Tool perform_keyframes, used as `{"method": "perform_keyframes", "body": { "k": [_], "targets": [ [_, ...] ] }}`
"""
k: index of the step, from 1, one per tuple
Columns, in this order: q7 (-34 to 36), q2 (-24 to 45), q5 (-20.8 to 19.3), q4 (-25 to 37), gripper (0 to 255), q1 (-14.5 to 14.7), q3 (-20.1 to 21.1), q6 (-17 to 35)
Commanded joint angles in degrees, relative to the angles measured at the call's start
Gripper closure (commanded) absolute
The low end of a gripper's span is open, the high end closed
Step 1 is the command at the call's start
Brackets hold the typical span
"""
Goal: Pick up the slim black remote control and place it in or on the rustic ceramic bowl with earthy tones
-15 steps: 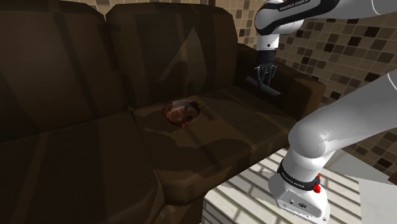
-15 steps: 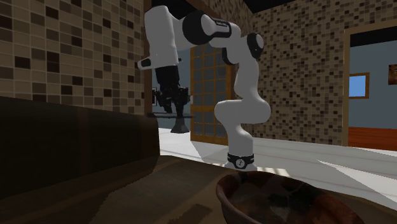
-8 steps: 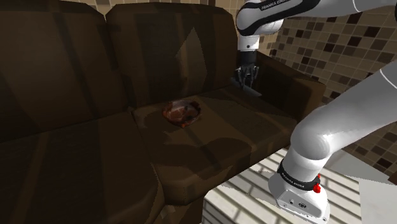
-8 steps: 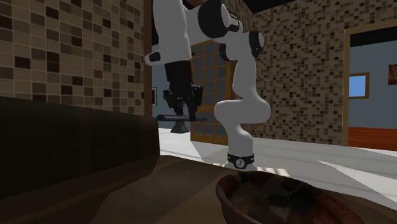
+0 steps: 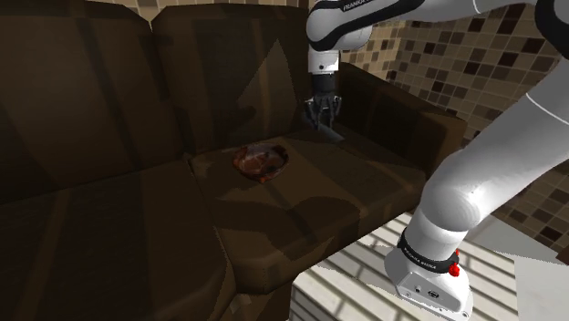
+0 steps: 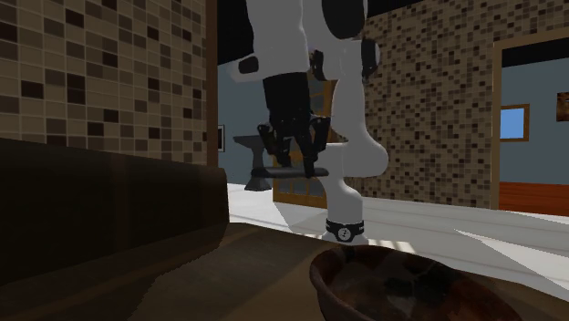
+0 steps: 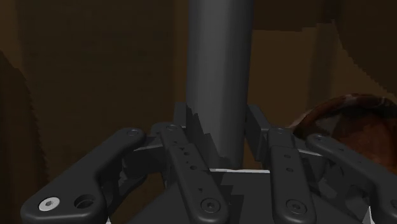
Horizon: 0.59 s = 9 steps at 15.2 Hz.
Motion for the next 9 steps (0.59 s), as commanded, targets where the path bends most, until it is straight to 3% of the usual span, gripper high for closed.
{"method": "perform_keyframes", "body": {
  "k": [1, 9],
  "targets": [
    [2.2, 2.6, 1.3, 2.0, 255, 1.2, 1.5, 0.7],
    [10.5, 13.6, 4.5, 12.9, 255, 5.5, 6.8, 1.5]
  ]
}}
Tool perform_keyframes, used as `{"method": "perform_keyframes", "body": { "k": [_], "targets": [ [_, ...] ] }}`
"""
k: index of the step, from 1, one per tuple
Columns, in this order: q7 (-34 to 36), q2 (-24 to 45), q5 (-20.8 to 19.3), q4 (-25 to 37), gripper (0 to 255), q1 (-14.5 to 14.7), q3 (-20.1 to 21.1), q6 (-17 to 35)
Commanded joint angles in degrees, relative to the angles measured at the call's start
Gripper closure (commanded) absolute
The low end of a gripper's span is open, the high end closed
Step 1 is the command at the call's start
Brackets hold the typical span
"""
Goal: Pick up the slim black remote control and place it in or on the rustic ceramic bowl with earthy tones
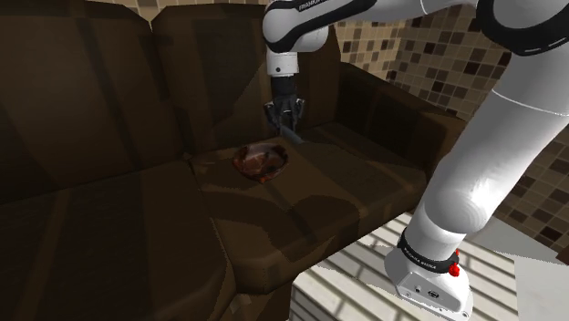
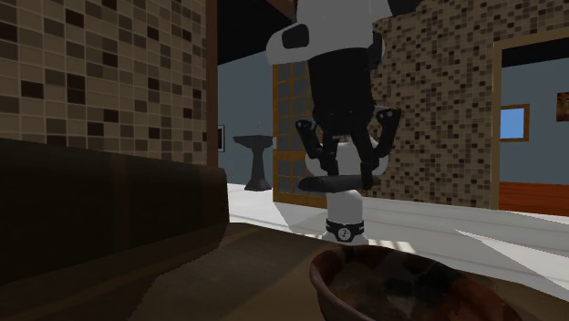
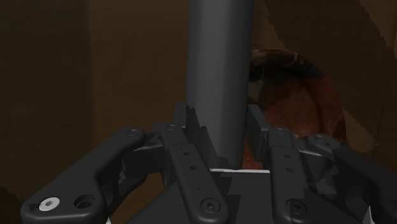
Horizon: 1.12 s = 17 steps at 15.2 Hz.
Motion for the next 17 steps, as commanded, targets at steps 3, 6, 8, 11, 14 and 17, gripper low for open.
{"method": "perform_keyframes", "body": {
  "k": [3, 6, 8, 11, 14, 17],
  "targets": [
    [4.7, 6.8, 0.9, 7.6, 255, 2.3, 2.6, -0.2],
    [4.5, 7.3, 1.0, 5.8, 255, 2.3, 2.6, 2.0],
    [4.4, 7.7, 1.0, 4.7, 255, 2.4, 2.6, 3.5],
    [4.2, 8.3, 1.0, 3.1, 255, 2.4, 2.6, 5.7],
    [4.0, 9.0, 1.1, 1.8, 255, 2.4, 2.6, 7.7],
    [4.0, 9.0, 1.1, 1.8, 255, 2.4, 2.6, 7.7]
  ]
}}
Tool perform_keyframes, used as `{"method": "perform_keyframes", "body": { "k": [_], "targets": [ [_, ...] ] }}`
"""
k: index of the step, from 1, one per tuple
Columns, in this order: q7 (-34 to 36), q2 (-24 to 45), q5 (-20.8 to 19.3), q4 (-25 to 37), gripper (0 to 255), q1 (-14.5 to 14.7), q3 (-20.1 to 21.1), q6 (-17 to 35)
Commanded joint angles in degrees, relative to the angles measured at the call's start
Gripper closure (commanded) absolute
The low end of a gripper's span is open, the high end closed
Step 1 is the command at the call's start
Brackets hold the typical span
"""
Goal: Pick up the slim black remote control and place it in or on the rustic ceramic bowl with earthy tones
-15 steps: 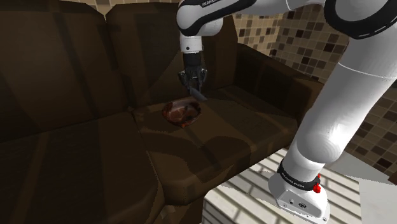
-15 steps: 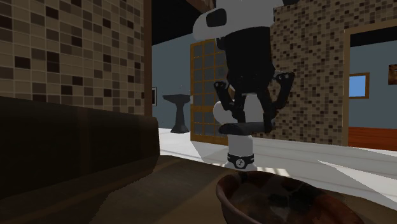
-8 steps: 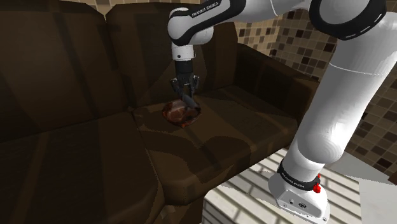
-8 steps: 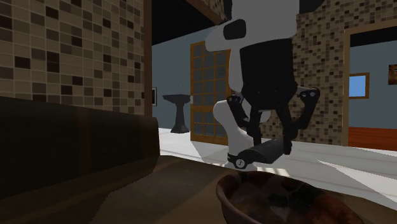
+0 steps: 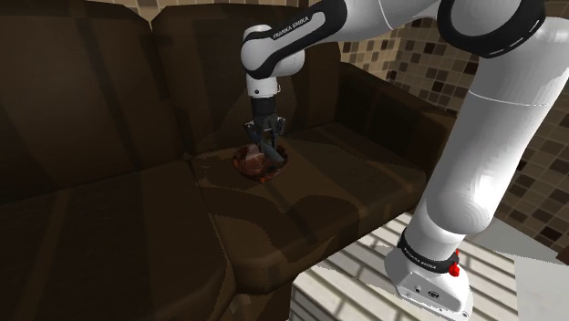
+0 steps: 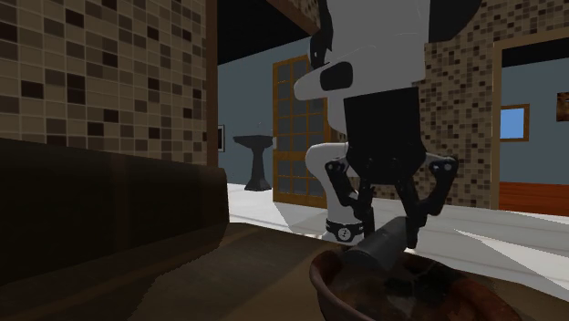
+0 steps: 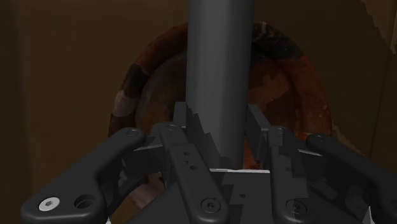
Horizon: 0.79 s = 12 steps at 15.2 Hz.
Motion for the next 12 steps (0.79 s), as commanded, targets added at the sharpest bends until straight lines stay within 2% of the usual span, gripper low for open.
{"method": "perform_keyframes", "body": {
  "k": [1, 5, 6, 11, 12],
  "targets": [
    [0.0, 0.0, 0.0, -0.1, 255, 0.0, 0.0, 0.1],
    [0.0, 0.0, 0.0, -0.1, 255, 0.0, 0.0, 0.1],
    [0.0, 0.0, 0.0, -0.1, 0, 0.0, 0.0, 0.1],
    [0.0, 0.0, 0.0, -0.1, 0, 0.0, 0.0, 0.1],
    [0.1, -0.2, -0.1, 1.7, 0, -0.1, -0.1, -1.8]
  ]
}}
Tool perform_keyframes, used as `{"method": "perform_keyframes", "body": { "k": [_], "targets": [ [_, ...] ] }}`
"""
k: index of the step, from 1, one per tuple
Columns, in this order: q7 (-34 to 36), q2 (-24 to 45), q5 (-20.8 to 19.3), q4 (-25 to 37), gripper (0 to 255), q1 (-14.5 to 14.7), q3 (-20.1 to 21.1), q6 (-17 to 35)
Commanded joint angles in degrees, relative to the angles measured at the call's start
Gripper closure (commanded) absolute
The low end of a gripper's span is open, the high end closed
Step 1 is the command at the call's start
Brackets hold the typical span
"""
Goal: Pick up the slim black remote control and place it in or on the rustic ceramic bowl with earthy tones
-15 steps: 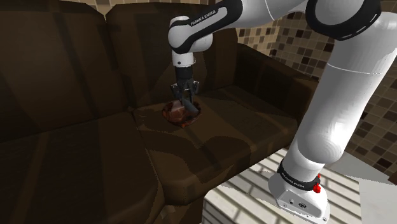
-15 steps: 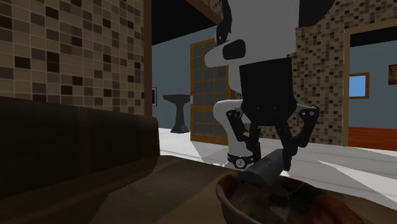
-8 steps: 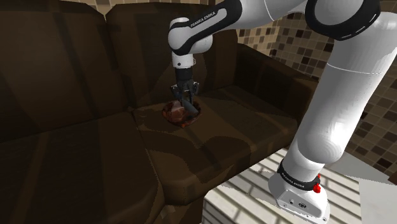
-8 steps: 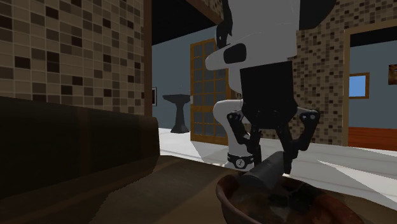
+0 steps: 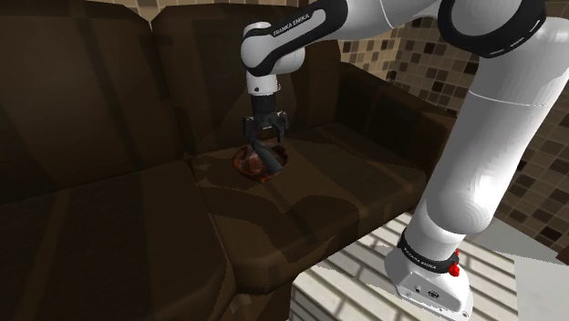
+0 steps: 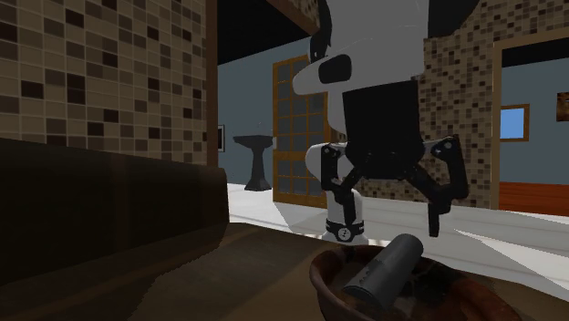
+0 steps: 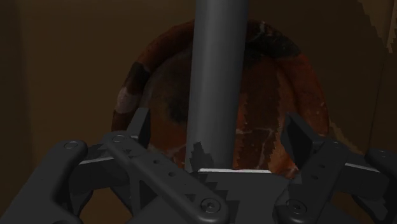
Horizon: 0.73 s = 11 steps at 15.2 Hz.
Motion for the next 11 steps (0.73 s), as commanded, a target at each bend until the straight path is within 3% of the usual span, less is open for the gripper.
{"method": "perform_keyframes", "body": {
  "k": [1, 3, 11],
  "targets": [
    [0.2, -0.1, -0.1, 2.7, 0, -0.1, -0.1, -2.8],
    [0.2, -0.1, -0.3, 6.1, 0, -0.3, -0.3, -6.3],
    [0.2, -0.1, -0.3, 6.1, 0, -0.3, -0.3, -6.3]
  ]
}}
